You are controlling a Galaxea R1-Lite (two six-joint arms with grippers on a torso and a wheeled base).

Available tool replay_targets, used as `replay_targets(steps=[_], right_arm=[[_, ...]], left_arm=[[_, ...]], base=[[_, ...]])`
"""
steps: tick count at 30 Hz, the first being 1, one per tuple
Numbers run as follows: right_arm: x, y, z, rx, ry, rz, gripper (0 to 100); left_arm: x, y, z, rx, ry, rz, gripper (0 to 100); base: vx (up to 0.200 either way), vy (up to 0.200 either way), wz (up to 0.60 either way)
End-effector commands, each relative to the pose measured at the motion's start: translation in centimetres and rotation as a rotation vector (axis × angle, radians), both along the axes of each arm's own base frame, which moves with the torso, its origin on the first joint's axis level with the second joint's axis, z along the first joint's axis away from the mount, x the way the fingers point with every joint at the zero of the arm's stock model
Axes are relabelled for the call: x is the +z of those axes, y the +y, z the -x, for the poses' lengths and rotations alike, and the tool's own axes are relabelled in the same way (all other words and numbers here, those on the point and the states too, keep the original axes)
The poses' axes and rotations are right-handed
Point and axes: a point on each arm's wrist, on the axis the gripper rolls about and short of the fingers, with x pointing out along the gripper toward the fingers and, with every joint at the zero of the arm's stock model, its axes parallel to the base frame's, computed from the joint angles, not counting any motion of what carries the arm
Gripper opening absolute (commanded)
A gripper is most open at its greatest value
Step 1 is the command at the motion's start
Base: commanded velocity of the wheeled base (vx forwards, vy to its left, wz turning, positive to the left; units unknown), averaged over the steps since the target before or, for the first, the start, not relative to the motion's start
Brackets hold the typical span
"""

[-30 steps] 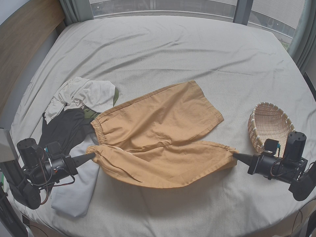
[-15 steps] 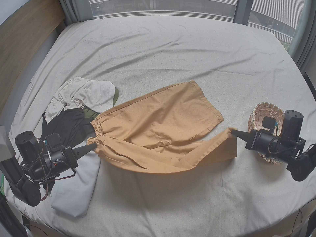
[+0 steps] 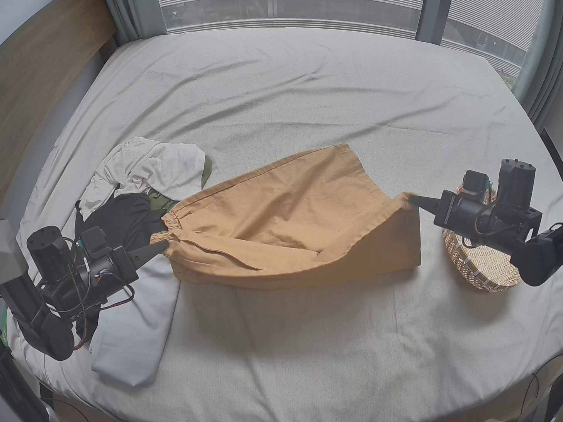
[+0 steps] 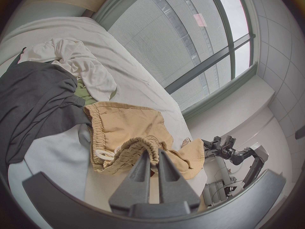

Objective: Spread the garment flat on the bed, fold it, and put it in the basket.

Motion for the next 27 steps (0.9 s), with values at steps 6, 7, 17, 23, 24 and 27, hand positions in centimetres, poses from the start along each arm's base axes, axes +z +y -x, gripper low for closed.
replay_targets(steps=[6,7,17,23,24,27], right_arm=[[2.2,0.2,-1.8,-0.005,-0.048,-0.01,0],[2.4,0.2,-2.0,-0.005,-0.051,-0.01,0],[3.7,0.7,-4.4,-0.005,-0.072,-0.015,0],[4.6,1.0,-5.7,-0.006,-0.082,-0.015,0],[4.7,1.0,-5.8,-0.006,-0.083,-0.016,0],[5.0,1.1,-6.6,-0.006,-0.087,-0.015,0]], left_arm=[[-0.5,-0.1,-0.5,0.001,0.013,0.001,0],[-0.5,-0.1,-0.5,0.001,0.013,0.001,0],[-0.5,-0.1,-1.8,0.081,-0.002,-0.004,0],[-0.6,0.0,-1.9,0.095,-0.001,-0.004,0],[-0.6,0.0,-1.9,0.095,-0.003,-0.004,0],[-0.4,0.1,-1.9,0.098,-0.009,-0.003,0]], base=[[0.0,0.0,0.0],[0.0,0.0,0.0],[0.0,0.0,0.0],[0.0,0.0,0.0],[0.0,0.0,0.0],[0.0,0.0,0.0]])
